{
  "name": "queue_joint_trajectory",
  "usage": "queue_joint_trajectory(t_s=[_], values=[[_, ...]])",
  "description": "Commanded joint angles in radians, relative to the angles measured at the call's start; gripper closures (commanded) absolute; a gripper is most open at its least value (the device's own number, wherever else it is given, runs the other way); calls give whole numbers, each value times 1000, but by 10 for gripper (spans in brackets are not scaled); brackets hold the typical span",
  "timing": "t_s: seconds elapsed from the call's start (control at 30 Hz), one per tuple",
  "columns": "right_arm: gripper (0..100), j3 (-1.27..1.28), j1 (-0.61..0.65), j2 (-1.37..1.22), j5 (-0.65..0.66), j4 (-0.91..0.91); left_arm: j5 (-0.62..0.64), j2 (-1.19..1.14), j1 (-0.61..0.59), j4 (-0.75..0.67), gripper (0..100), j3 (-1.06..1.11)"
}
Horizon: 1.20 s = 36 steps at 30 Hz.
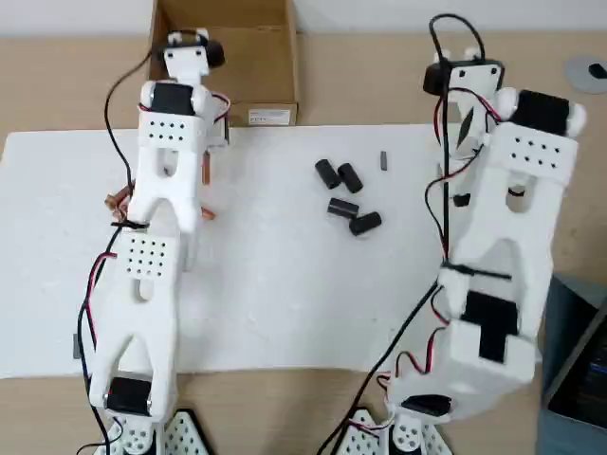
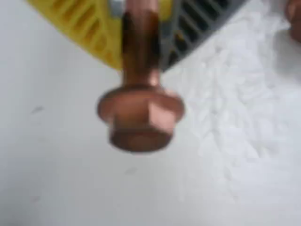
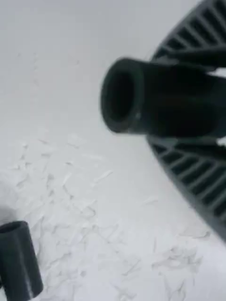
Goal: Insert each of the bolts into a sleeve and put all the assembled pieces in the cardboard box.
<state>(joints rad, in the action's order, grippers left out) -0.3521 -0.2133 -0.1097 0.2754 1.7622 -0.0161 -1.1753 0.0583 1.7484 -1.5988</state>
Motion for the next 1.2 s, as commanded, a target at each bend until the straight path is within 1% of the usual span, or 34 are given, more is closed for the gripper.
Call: queue_joint_trajectory(t_s=[0.0, 0.2, 0.33, 0.4, 0.5, 0.73, 0.83, 1.0, 1.17], values=[[987, 19, -4, 122, 12, 21, 3, 193, 2, 8, 999, -26], [987, 147, -4, 271, 11, 23, 3, 429, 15, 8, 999, 83], [987, 226, -4, 409, 9, 23, -2, 618, 26, 8, 999, 218], [987, 260, -4, 484, 9, 21, -43, 734, 29, 8, 999, 311], [987, 302, 1, 588, 9, 20, -80, 912, 40, 8, 1000, 482], [987, 438, 1, 762, 8, 20, -84, 1357, 43, 6, 1000, 957], [988, 496, 1, 840, -64, 5, -81, 1552, 57, 5, 1000, 1108], [989, 622, 25, 955, -167, -91, -77, 1808, 86, -3, 1000, 1381], [989, 816, 99, 1069, -238, -181, -75, 2025, 77, -100, 1000, 1712]])
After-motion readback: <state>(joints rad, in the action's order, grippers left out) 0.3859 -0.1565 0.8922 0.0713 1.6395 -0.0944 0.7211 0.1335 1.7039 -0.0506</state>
